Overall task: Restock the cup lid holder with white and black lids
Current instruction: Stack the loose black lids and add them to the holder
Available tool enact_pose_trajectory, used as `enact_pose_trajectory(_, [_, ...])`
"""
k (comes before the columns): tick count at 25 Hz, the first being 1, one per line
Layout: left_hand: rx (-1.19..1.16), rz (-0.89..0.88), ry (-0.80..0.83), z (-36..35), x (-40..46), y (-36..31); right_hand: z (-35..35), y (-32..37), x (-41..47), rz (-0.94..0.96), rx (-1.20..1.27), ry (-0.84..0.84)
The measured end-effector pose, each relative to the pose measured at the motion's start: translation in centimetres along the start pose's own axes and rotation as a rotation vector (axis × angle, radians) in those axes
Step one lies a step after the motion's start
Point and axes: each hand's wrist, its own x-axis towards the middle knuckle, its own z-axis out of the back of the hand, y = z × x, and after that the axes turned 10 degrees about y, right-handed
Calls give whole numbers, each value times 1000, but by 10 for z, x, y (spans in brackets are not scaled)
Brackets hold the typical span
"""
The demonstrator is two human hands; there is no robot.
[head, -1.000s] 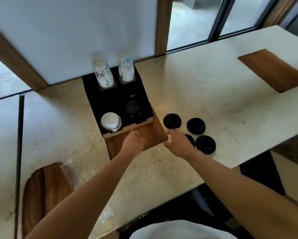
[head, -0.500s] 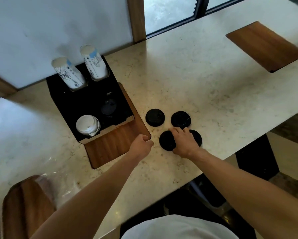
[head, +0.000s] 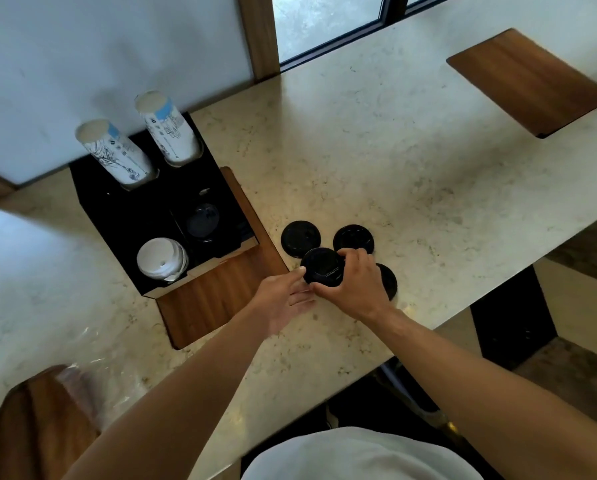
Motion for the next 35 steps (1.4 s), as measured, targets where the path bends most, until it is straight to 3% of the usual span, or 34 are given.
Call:
enact_pose_trajectory(6, [-169,-30,38,-16,10,5,-4,-2,-11,-37,-42,-94])
enact_pose_trajectory(10, [-181,-29,-7,-16,13,3,-1,-27,-18,-1,-11,-65])
enact_pose_trajectory(17, [-108,45,-126,-15,13,3,8,-82,-27,-127,-157,59])
enact_pose_trajectory(24, [-84,59,-178,-12,11,3,6,-82,-26,-103,-28,84])
enact_pose_trajectory(28, [-75,38,-219,-14,11,4,7,-63,-33,-102,210,42])
enact_pose_trajectory(35, [-148,47,-110,-26,-1,10,2,-16,-32,-48,257,-12])
